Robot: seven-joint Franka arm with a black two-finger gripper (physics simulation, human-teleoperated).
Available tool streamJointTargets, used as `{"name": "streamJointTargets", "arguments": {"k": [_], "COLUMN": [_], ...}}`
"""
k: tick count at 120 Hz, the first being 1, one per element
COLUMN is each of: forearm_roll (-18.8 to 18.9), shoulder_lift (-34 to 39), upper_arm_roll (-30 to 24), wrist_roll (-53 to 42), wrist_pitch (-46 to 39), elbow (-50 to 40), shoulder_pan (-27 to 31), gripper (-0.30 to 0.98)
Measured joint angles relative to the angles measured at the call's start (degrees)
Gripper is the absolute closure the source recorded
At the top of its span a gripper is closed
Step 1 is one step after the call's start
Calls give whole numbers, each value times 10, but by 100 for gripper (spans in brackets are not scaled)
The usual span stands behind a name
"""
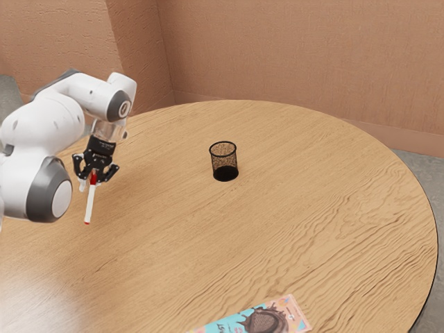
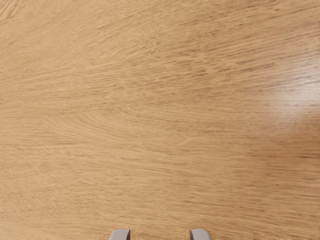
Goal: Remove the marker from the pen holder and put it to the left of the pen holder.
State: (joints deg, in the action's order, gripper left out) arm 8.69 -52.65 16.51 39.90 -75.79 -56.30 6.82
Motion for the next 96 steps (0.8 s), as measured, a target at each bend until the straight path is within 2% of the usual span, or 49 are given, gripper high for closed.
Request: {"name": "streamJointTargets", "arguments": {"k": [16,35,50,63,72,96], "forearm_roll": [-1,-1,-7,-72,-102,-131], "shoulder_lift": [1,12,57,151,211,241], "upper_arm_roll": [-1,2,-5,-11,-11,-21], "wrist_roll": [-1,-7,-18,-39,-81,-175], "wrist_pitch": [-2,-13,-74,-126,-136,-112], "elbow": [-1,2,2,0,-6,-8], "shoulder_pan": [0,2,-2,-4,-6,-9], "gripper": [33,17,10,7,5,3]}}
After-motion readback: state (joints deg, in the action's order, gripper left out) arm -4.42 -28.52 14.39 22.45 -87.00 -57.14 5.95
